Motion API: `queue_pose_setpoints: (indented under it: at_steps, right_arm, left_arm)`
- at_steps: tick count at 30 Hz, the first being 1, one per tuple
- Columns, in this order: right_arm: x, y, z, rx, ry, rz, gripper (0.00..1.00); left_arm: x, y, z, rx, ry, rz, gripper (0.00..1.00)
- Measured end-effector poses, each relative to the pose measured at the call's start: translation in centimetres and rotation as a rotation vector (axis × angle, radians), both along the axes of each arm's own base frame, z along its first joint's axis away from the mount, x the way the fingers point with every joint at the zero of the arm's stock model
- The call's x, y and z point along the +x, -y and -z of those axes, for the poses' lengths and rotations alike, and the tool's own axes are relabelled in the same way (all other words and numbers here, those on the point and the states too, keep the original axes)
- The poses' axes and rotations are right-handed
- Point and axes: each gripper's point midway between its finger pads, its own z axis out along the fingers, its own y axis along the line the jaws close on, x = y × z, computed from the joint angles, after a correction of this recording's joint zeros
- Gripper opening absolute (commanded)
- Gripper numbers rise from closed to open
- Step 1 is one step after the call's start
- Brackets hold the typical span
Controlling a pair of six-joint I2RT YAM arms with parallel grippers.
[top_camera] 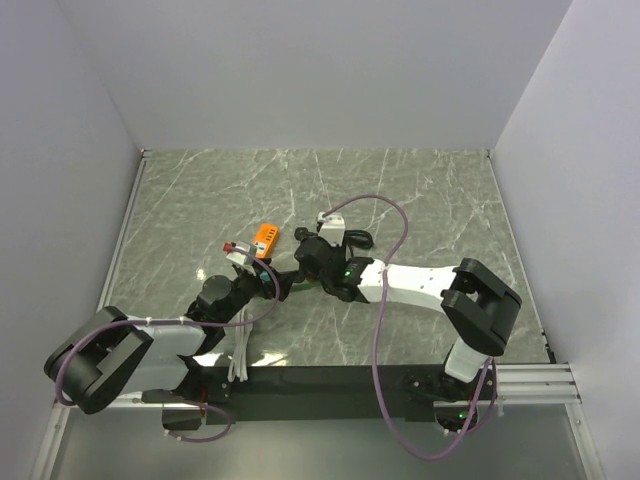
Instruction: Insert the plug
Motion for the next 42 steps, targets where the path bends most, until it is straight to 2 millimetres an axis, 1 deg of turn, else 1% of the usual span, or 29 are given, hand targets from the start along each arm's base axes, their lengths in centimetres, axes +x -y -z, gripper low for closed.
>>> queue_pose_setpoints:
  at_steps: [6, 22, 29, 38, 42]
  right_arm:
    - [-0.2, -0.1, 0.2, -0.01, 0.033, 0.015, 0.0]
    - [0.0, -0.1, 0.7, 0.065, 0.094, 0.058, 0.0]
    - [-0.1, 0.0, 0.6, 0.075, 0.096, 0.06, 0.0]
    - [-0.6, -0.2, 0.2, 0.006, 0.04, 0.023, 0.0]
    - [-1.2, 0.1, 0.7, -0.052, -0.006, -0.011, 0.0]
  left_arm:
    - [0.0, -0.1, 0.0, -0.003, 0.003, -0.002, 0.99]
    - [0.0, -0.1, -0.1, -0.01, 0.006, -0.002, 1.0]
    - [-0.1, -0.1, 0.0, -0.01, 0.006, 0.003, 0.99]
    - [-0.1, 0.0, 0.0, -0.01, 0.006, 0.004, 1.0]
    - [-0.1, 0.0, -0.1, -0.011, 0.006, 0.005, 0.99]
